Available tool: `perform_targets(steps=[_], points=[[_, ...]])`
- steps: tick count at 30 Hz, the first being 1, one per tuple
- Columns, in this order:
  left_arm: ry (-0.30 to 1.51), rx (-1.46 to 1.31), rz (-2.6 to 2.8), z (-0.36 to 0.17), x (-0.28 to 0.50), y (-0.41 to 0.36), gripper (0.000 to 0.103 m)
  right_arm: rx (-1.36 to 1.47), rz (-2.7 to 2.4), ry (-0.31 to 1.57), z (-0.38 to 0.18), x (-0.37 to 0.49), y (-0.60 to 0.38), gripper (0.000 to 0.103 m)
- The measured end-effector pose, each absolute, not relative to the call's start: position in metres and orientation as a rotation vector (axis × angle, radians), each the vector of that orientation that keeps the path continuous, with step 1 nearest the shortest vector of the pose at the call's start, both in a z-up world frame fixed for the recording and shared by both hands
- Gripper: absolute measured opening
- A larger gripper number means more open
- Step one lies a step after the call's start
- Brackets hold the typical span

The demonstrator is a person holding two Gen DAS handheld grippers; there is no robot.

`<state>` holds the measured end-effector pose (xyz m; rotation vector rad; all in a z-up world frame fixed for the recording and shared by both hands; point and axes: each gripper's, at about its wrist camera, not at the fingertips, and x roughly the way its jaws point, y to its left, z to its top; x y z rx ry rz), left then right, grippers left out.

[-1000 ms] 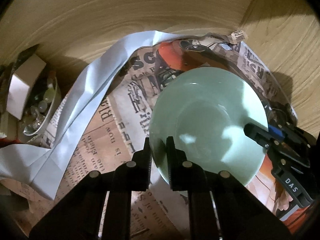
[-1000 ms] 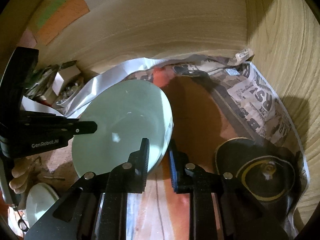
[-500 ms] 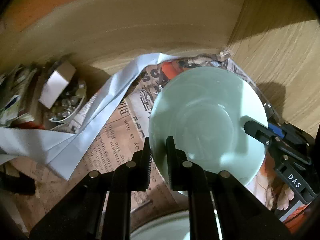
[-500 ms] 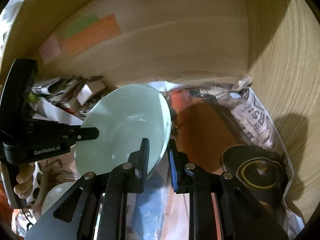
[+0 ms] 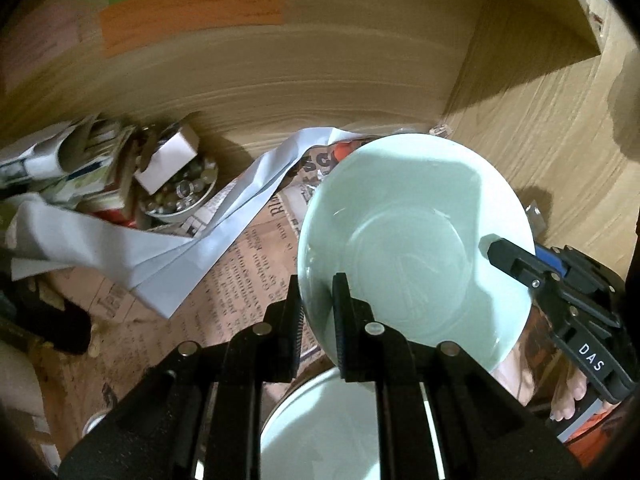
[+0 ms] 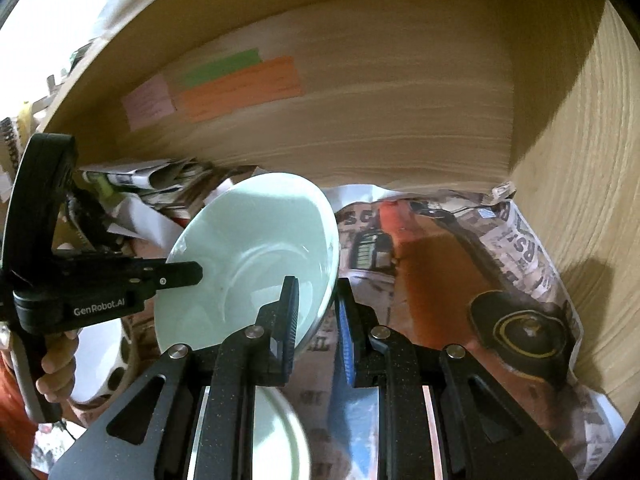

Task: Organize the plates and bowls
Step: 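Lift the mint green bowl with both grippers and lower it into the white bowl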

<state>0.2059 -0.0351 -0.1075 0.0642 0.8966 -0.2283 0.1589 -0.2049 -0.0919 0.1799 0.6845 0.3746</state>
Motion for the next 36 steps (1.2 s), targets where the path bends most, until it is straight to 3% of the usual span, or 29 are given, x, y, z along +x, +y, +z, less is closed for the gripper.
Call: perform_targets(steps=[36], points=[[0.783, -0.011, 0.016, -0.103, 0.081, 0.087, 0.012, 0.116, 0.634, 0.697, -0.094, 0.107, -0.081, 0.017]])
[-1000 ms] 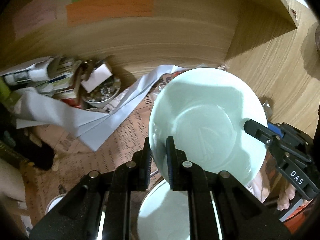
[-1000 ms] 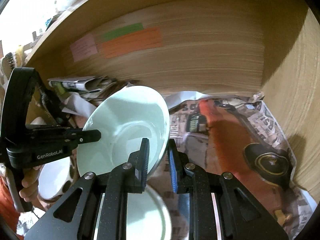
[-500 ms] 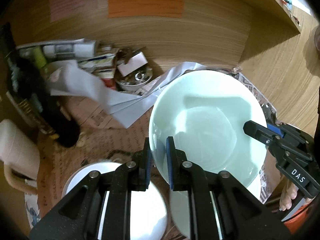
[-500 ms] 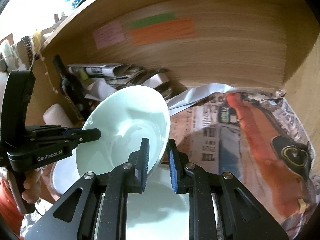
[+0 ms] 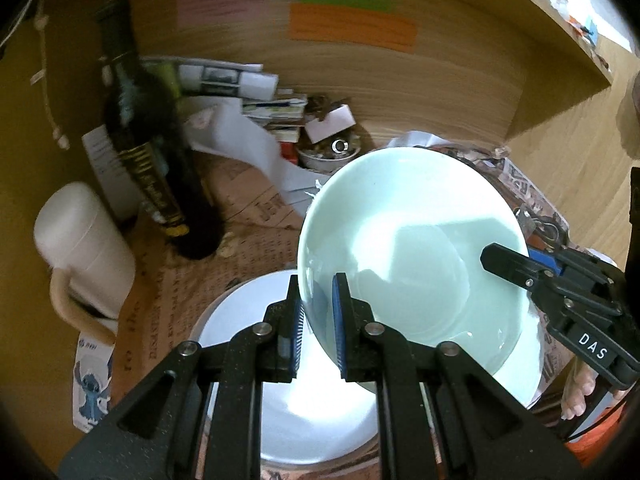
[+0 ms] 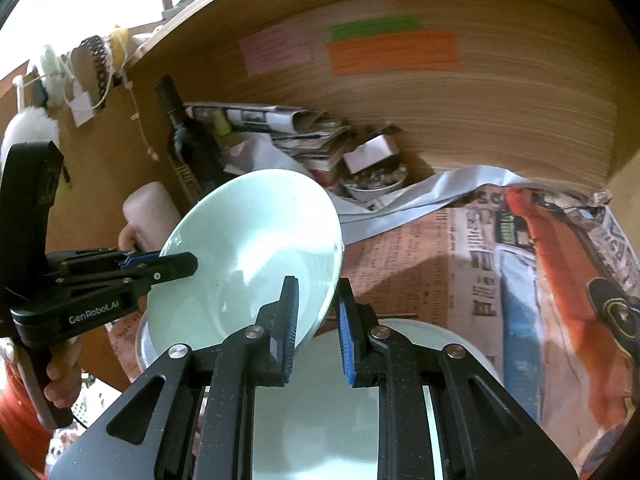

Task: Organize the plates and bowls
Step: 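Lift the mint green bowl with both grippers and lower it into the white bowl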

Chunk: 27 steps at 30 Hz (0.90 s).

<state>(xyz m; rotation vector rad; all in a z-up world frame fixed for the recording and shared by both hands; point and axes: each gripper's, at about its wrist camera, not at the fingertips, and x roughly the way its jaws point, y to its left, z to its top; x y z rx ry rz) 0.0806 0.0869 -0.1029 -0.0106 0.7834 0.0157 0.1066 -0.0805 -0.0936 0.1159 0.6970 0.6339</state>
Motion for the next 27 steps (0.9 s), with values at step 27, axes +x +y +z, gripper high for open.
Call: perform_targets(steps=[27], points=[[0.790, -0.032, 0.157, -0.120, 0.025, 0.132, 0.012, 0.035, 0.763, 0.799, -0.118, 0.097, -0.015, 0.017]])
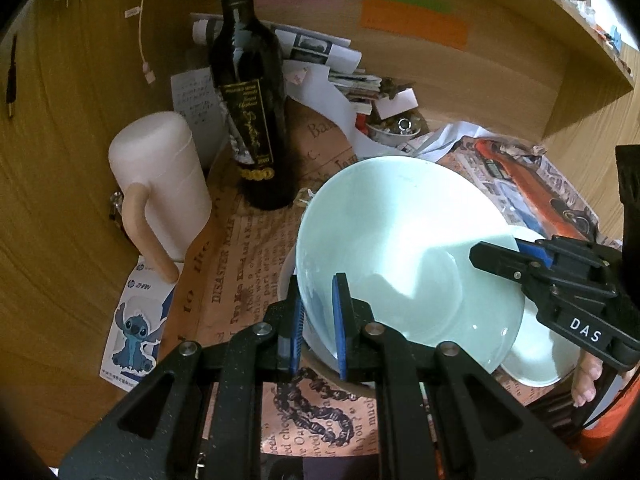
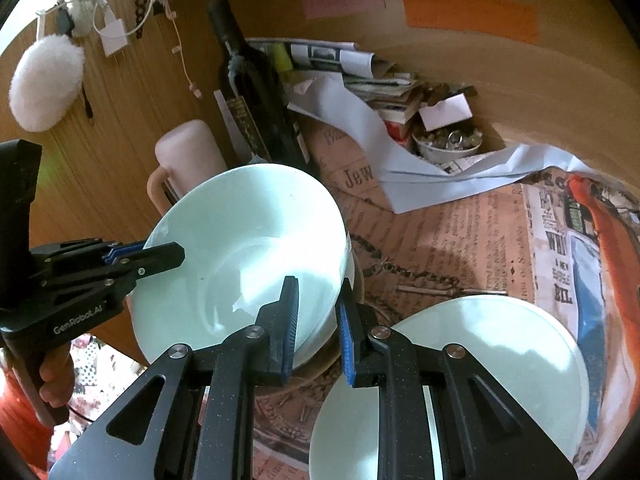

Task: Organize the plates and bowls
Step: 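Lift the mint green bowl with both grippers and lower it into the white bowl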

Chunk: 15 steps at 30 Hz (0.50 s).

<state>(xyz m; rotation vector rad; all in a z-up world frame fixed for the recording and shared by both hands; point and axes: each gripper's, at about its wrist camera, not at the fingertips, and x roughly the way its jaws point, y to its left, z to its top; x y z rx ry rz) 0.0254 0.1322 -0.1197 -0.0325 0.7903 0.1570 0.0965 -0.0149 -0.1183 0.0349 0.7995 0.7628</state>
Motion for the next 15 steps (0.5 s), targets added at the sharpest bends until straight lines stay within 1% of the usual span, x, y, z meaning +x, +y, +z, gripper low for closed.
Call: perform_targets(steps=[10, 15], points=[[0.836, -0.055, 0.148, -0.133, 0.028, 0.143, 0.013, -0.015, 0.775, 0.805, -0.124, 0.097, -0.003, 0.017], [0.835, -0.049, 0.148, -0.135, 0.028, 0.143, 0.013, -0.047, 0.770, 0.792, -0.122, 0.096, 0.000, 0.020]])
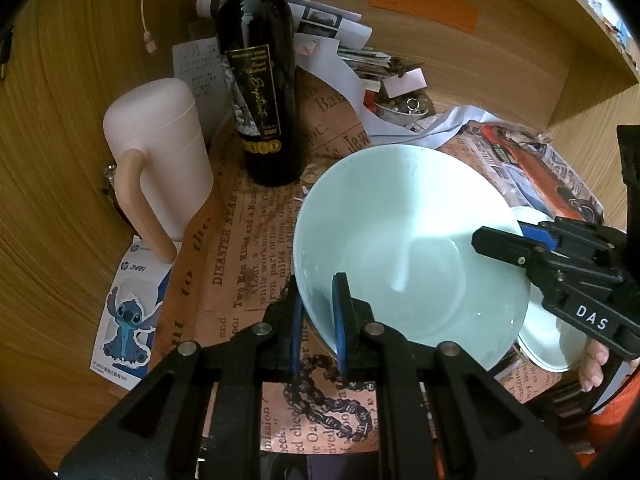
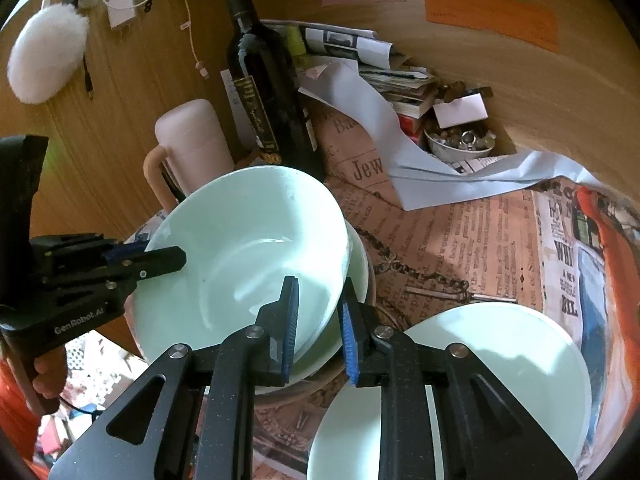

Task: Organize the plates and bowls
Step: 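Lift the mint green bowl with both grippers and lower it into the white bowl, then open both grippers and withdraw from the mint green bowl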

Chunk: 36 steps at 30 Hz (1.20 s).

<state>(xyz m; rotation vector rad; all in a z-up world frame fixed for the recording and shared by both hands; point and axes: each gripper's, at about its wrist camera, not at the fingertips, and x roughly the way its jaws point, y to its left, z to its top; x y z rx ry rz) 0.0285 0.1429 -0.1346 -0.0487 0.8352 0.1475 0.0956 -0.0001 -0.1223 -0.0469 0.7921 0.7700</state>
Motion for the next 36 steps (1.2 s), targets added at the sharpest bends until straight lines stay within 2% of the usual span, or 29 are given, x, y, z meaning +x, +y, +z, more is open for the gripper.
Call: perform_targets(steps=[5, 11, 16, 18, 23, 26, 28, 30, 36], points=[[0.828, -0.049, 0.151, -0.134, 0.028, 0.144, 0.013, -0.075, 0.755, 0.771, -0.118, 0.093, 0.001, 0.021], [0.777, -0.015, 0.170, -0.125, 0.022, 0.141, 0.013, -0.083, 0.747, 0.751, -0.113, 0.093, 0.001, 0.032], [0.752, -0.005, 0.170, -0.118, 0.020, 0.138, 0.015, -0.081, 0.749, 0.722, -0.108, 0.092, -0.003, 0.036], [0.756, -0.009, 0.168, -0.117, 0.020, 0.138, 0.015, -0.081, 0.745, 0.703, -0.104, 0.090, -0.005, 0.044], [0.760, -0.026, 0.180, -0.118, 0.019, 0.142, 0.016, -0.084, 0.726, 0.693, -0.102, 0.093, -0.011, 0.051], [0.760, -0.039, 0.189, -0.120, 0.017, 0.147, 0.032, -0.071, 0.718, 0.722, -0.106, 0.099, -0.015, 0.054], [0.747, -0.045, 0.198, -0.120, 0.013, 0.150, 0.054, -0.068, 0.716, 0.745, -0.110, 0.104, -0.017, 0.054], [0.727, -0.050, 0.208, -0.120, 0.010, 0.152, 0.064, -0.060, 0.722, 0.775, -0.114, 0.108, -0.019, 0.054], [0.756, -0.091, 0.162, -0.127, 0.012, 0.157, 0.069, -0.040, 0.758, 0.843, -0.122, 0.115, -0.015, 0.056]])
